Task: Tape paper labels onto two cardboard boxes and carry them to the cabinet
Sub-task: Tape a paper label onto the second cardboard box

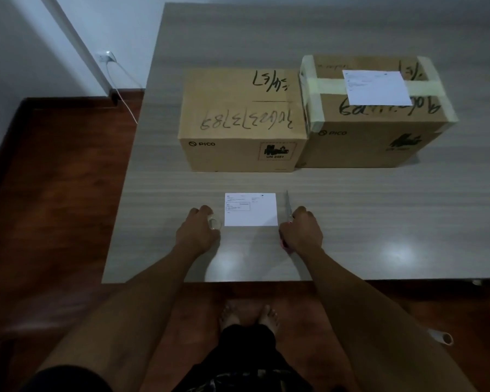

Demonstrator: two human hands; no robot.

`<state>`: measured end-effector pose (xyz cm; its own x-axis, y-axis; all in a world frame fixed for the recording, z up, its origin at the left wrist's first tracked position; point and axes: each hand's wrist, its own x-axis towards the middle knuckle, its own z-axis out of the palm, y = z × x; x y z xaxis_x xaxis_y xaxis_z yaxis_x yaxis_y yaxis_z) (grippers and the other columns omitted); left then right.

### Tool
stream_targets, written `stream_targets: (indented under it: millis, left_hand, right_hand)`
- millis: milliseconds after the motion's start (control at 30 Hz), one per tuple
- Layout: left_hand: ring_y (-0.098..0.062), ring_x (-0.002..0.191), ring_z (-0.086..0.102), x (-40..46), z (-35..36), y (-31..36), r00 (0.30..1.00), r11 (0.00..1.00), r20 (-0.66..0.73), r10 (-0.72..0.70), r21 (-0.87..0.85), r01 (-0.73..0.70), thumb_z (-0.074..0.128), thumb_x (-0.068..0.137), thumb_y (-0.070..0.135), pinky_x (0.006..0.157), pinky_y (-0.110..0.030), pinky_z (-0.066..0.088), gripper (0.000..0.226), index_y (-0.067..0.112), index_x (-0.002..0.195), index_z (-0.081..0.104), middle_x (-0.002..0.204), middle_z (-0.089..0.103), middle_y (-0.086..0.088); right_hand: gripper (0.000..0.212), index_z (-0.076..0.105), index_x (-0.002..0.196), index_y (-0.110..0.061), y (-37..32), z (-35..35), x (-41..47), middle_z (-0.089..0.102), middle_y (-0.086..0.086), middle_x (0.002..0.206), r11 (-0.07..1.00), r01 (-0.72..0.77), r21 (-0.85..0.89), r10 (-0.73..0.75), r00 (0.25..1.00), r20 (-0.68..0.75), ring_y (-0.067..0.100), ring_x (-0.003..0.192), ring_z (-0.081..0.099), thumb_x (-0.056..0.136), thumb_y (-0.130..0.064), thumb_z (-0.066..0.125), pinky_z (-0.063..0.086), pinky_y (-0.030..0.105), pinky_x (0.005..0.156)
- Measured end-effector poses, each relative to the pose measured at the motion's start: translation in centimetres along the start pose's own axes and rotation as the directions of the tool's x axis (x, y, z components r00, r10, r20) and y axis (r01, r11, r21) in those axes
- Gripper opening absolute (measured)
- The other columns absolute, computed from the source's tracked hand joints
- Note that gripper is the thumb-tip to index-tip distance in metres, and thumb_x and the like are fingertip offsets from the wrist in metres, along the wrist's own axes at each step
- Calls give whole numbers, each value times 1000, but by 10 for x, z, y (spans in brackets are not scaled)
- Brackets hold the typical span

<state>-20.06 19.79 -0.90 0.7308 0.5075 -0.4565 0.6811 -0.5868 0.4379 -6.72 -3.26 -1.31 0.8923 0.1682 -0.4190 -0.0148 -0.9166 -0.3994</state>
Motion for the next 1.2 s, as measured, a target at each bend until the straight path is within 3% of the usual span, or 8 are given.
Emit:
stream_targets:
  millis: [133, 233, 367, 467, 633, 867, 1000, 1200]
  left_hand:
    - [-27, 111, 55, 6, -7, 6, 997, 994, -43, 65, 92, -61, 67, 76, 59, 91, -44, 50, 67, 27, 131, 47, 129, 47, -1]
    - [-31, 121, 52, 22, -12, 15, 990, 987, -48, 133, 92, -129, 72, 82, 47, 95, -44, 47, 65, 17, 136, 53, 134, 51, -7]
    - [-36, 125, 50, 45, -20, 31, 975, 968, 38, 219, 118, -222, 81, 78, 28, 100, -46, 46, 68, 10, 138, 53, 142, 54, -13]
    - [-34, 115, 54, 57, -21, 37, 962, 950, 93, 256, 161, -269, 83, 73, 24, 91, -45, 48, 66, 16, 131, 52, 133, 59, -8]
    - [-32, 106, 55, 63, -14, 37, 958, 939, 75, 278, 186, -288, 84, 68, 20, 81, -40, 46, 62, 21, 120, 51, 119, 60, -5]
    - [-32, 123, 47, 72, -9, 42, 958, 917, 131, 254, 282, -282, 83, 72, 23, 104, -49, 35, 81, 24, 144, 46, 136, 46, -6]
    - [-27, 116, 50, 72, -7, 43, 963, 931, 114, 245, 248, -267, 83, 74, 21, 106, -47, 34, 63, 20, 131, 55, 132, 41, -7]
    - [-33, 99, 64, 69, -15, 44, 975, 967, -8, 221, -128, -220, 73, 88, 9, 81, -35, 45, 17, 10, 101, 62, 103, 66, -10]
  right_hand:
    - [40, 56, 118, -8, -12, 0, 13, 60, 11, 112, 988, 142, -57, -146, 985, -93, 32, 104, 58, 85, -29, 64, 52, 47, 89]
    - [60, 51, 139, -12, -26, -4, 32, 58, 10, 131, 948, 316, 44, -316, 949, -7, 31, 120, 51, 83, -19, 71, 46, 43, 98]
    - [96, 34, 155, -20, -37, -13, 56, 50, 4, 149, 898, 434, -71, -416, 891, 179, 31, 134, 43, 72, -21, 83, 37, 46, 106]
    - [103, 31, 156, -22, -36, -13, 67, 49, 4, 148, 861, 482, -162, -434, 862, 261, 32, 131, 42, 69, -22, 86, 34, 47, 104]
    - [96, 40, 149, -22, -37, -12, 73, 49, 6, 140, 803, 541, -250, -467, 832, 301, 33, 125, 42, 66, -21, 88, 35, 46, 100]
    - [68, 51, 123, -23, -46, -13, 78, 52, 2, 119, 774, 565, -285, -467, 814, 347, 28, 112, 43, 65, -24, 88, 29, 41, 88]
    - [60, 51, 110, -22, -47, -13, 79, 43, 0, 106, 798, 545, -257, -455, 825, 337, 22, 101, 40, 63, -20, 88, 29, 38, 83]
    - [32, 59, 91, -14, -43, -26, 78, 62, 5, 88, 918, 319, 237, -378, 884, 275, 24, 83, 60, 75, 3, 80, 45, 29, 67]
